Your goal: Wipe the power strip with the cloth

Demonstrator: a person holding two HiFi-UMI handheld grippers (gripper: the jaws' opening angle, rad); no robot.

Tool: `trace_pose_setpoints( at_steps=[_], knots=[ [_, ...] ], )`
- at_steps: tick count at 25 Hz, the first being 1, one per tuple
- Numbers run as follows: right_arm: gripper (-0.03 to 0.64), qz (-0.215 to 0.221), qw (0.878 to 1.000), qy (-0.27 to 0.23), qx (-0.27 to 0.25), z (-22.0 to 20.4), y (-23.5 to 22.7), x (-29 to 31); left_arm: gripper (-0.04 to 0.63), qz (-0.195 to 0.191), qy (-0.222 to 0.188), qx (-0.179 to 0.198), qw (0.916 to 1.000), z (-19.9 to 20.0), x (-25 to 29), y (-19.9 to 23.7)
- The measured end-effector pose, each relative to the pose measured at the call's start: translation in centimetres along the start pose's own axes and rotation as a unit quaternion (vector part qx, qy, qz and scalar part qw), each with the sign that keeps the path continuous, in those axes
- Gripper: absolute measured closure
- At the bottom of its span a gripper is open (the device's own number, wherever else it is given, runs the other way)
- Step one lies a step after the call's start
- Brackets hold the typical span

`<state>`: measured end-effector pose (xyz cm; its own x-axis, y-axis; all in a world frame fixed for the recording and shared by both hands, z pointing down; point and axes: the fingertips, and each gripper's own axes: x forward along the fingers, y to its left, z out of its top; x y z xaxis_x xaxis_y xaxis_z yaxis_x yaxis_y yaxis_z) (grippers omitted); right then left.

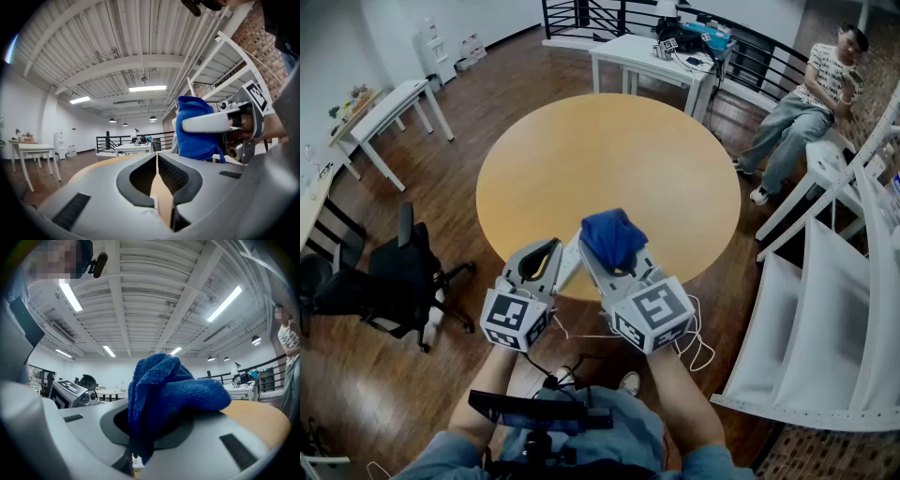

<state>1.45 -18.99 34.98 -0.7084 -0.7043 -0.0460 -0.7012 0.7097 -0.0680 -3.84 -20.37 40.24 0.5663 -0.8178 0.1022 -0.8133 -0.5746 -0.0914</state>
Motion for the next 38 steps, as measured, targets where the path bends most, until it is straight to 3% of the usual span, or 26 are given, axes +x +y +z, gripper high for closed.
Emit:
trace_pose_setpoints(
  at_steps=[4, 12, 14, 20, 23, 27, 38],
  knots=[
    [0.56, 0.0, 1.0, 0.004, 0.0, -0.3, 0.0, 0.0, 0.551, 0.004, 0.021, 0.006, 0.9998, -3.6, 1.0, 1.4],
    [0.56, -0.002, 1.0, 0.012, -0.003, -0.7, -0.2, 0.0, 0.487, 0.011, 0.084, -0.023, 0.9961, -10.4, 2.1, 2.3],
    [0.56, -0.005, 1.0, 0.013, 0.0, -0.8, -0.3, 0.0, 0.438, 0.008, 0.106, -0.03, 0.9938, -12.4, 2.4, 2.2],
    [0.56, -0.005, 1.0, 0.024, -0.003, -1.4, -0.3, 0.2, 0.409, 0.006, 0.174, -0.046, 0.9837, -18.6, 2.5, 2.4],
    [0.56, -0.004, 1.0, 0.027, -0.005, -1.6, -0.3, 0.2, 0.35, 0.013, 0.202, -0.06, 0.9774, -21.2, 2.4, 2.4],
    [0.56, -0.002, 0.999, 0.036, -0.007, -1.9, -0.5, 0.3, 0.308, 0.02, 0.222, -0.068, 0.9726, -23.2, 2.5, 2.3],
    [0.56, -0.009, 0.999, 0.042, -0.005, -2.5, -1.5, 0.6, 0.302, 0.036, 0.228, -0.053, 0.9716, -24.6, 4.7, 2.2]
  ],
)
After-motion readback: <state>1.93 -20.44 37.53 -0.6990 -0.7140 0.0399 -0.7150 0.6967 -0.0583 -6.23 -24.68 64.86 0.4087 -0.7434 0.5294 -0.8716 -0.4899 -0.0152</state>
